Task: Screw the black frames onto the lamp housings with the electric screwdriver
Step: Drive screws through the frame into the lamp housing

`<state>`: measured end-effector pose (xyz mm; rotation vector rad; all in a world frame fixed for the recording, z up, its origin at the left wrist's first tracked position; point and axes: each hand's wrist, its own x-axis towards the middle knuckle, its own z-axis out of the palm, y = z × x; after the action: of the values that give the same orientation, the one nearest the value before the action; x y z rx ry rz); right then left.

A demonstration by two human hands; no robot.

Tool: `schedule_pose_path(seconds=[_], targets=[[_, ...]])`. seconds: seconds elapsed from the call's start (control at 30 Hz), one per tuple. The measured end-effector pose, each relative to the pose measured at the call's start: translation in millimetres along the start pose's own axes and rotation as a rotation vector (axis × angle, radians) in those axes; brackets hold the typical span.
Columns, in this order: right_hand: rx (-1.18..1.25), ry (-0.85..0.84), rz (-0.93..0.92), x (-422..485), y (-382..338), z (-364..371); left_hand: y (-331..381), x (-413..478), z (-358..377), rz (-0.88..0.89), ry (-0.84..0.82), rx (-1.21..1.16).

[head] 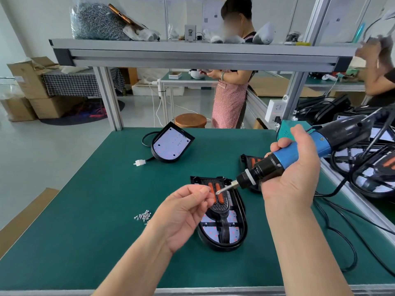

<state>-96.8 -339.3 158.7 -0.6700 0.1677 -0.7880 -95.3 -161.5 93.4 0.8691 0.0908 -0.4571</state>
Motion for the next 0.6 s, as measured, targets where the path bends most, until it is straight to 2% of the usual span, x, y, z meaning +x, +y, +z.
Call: schedule_pose_path(seconds=[0.13,0.23,0.47,0.6], targets=[[0.020,0.008,-0.012,-0.4,-2.3,7.1,-6.7,-2.0,9.7,-0.104,0.011,-0.168],[0.021,0.023,-0.011,0.7,-2.1,7.2,-7.5,-3.4,12.4,-0.126,0.006,-0.190],[0.015,0.015,-0.016,1.2,-2.2,5.7,-9.9,-4.6,14.4,-0.085,0.025,-0.162],[-0.016,0.009,-0.035,0.3,-0.9,4.0,-15.4,-4.7,15.8,0.003,0.035,-0.106]])
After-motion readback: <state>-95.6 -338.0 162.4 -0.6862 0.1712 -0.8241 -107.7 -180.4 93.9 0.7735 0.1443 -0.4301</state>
